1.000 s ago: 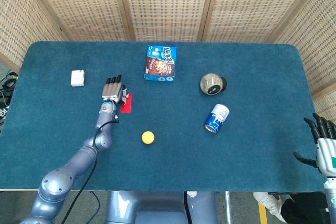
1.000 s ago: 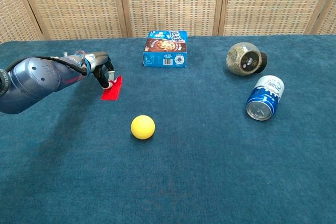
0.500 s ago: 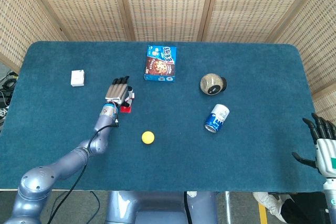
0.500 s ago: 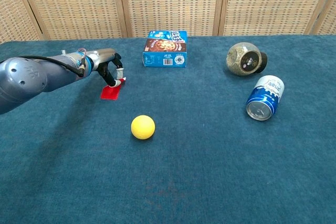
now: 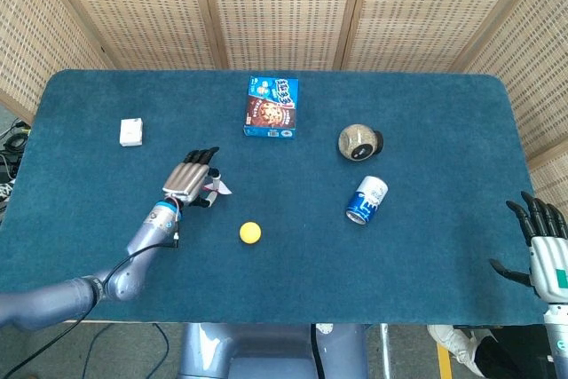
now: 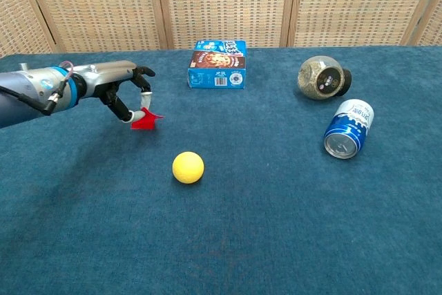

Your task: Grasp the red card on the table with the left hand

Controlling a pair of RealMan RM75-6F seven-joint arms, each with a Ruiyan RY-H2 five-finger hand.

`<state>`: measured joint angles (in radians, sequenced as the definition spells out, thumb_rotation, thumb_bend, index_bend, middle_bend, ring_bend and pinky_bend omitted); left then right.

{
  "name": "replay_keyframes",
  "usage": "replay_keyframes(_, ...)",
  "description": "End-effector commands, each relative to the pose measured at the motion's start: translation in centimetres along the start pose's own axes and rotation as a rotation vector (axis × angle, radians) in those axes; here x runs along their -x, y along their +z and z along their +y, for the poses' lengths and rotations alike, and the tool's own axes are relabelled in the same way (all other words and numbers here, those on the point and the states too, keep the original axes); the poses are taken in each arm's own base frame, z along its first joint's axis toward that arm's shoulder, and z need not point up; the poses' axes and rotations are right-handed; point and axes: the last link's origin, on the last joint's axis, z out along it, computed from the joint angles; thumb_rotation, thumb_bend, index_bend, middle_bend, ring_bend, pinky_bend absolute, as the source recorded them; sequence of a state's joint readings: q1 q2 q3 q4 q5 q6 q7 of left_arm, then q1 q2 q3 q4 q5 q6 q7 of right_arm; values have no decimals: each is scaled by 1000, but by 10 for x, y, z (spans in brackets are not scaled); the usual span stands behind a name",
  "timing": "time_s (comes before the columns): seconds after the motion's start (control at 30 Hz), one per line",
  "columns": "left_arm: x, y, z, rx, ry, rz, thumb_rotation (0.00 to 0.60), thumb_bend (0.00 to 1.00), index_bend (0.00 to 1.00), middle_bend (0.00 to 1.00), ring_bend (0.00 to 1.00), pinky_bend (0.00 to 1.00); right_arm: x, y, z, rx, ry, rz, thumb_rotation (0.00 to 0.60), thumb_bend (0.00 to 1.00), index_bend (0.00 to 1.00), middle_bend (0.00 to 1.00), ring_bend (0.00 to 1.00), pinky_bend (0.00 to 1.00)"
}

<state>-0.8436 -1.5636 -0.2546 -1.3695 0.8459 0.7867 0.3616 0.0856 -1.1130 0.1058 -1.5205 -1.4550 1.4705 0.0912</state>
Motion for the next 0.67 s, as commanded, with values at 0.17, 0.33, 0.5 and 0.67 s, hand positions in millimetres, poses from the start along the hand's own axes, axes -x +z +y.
replay_keyframes(0.17,-60,-32,-4,16,-12,197,600,456,671,0,0,0,-1,-2,-3,-10,1,6,600,0,120,0,0,0)
replay_keyframes(0.33,-74,-31,-3,19,-31,228,600,441,671,0,0,0,-1,-3,-4,-14,1,3,600,0,120,0,0,0)
replay_keyframes(0.5,-76,-28,2,36,-55,219,600,434,671,0,0,0,-1,-2,-8,-22,1,3,600,0,122,0,0,0)
replay_keyframes(0.67,-75,-25,6,50,-68,216,600,433,670,0,0,0,0,-3,-8,-20,-4,-1,600,0,124,0,0,0)
